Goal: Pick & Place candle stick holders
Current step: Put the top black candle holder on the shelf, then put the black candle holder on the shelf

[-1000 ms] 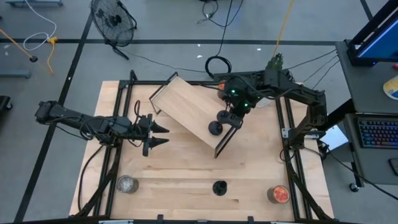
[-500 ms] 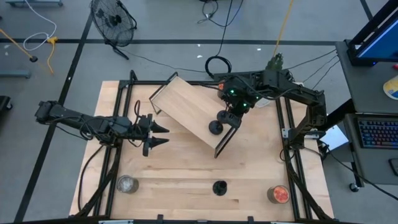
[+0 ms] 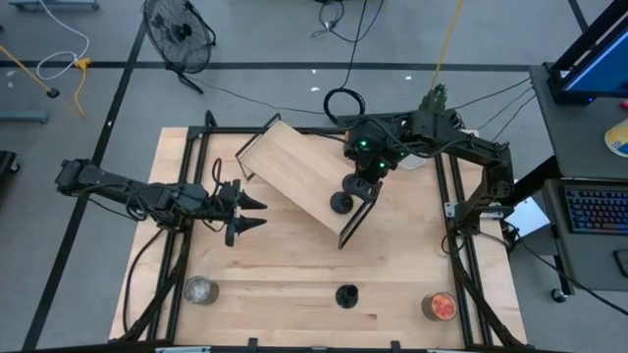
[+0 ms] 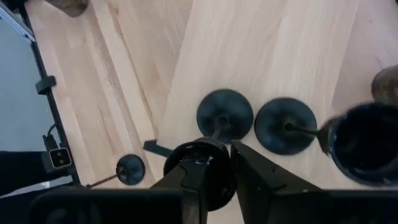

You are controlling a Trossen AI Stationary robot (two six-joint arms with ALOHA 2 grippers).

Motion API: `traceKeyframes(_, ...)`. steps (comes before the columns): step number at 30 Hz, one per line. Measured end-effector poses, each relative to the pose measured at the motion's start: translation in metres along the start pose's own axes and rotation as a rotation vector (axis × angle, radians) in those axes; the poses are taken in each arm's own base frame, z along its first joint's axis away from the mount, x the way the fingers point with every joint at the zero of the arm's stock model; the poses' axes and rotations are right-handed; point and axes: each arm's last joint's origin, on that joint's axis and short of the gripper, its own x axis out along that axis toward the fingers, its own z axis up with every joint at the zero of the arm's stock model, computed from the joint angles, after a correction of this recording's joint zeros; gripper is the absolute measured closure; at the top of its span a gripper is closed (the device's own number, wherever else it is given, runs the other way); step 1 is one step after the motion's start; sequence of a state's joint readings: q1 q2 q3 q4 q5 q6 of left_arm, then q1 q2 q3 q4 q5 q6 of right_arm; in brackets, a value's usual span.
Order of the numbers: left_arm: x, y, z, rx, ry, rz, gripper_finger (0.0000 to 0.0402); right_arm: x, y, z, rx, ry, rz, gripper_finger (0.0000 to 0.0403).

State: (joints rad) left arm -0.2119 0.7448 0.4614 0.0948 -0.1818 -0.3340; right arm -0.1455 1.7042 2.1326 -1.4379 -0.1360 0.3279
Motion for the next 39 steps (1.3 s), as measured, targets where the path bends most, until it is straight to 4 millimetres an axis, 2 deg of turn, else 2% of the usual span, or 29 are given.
traceKeyframes(11, 0.0, 0.0, 0.0, 0.0, 0.002, 0.001, 0.0181, 0.0, 0.001, 0.004, -0.006, -0.044, 0.015, 0.0299)
traceKeyframes(16, 0.0, 0.0, 0.0, -0.001, 0.002, 0.001, 0.0181, -0.013, 0.003, 0.003, -0.018, -0.117, 0.04, 0.0287)
traceKeyframes(22, 0.0, 0.0, 0.0, -0.004, 0.002, 0.0, 0.0181, -0.031, 0.006, -0.002, -0.029, -0.198, 0.071, 0.0292)
traceKeyframes(26, 0.0, 0.0, -0.001, -0.008, 0.005, 0.001, 0.0181, -0.051, 0.02, -0.015, -0.092, -0.254, 0.129, 0.0297)
traceKeyframes(31, 0.0, 0.001, -0.002, -0.012, 0.017, 0.006, 0.0181, -0.064, 0.048, -0.04, -0.174, -0.205, 0.268, 0.0296)
traceKeyframes(35, 0.0, 0.001, -0.002, -0.008, 0.018, 0.006, 0.0181, -0.065, 0.069, -0.055, -0.151, -0.137, 0.346, 0.0298)
traceKeyframes(39, 0.0, 0.001, -0.002, -0.001, 0.018, 0.007, 0.0181, -0.05, 0.085, -0.067, -0.107, -0.051, 0.36, 0.0302)
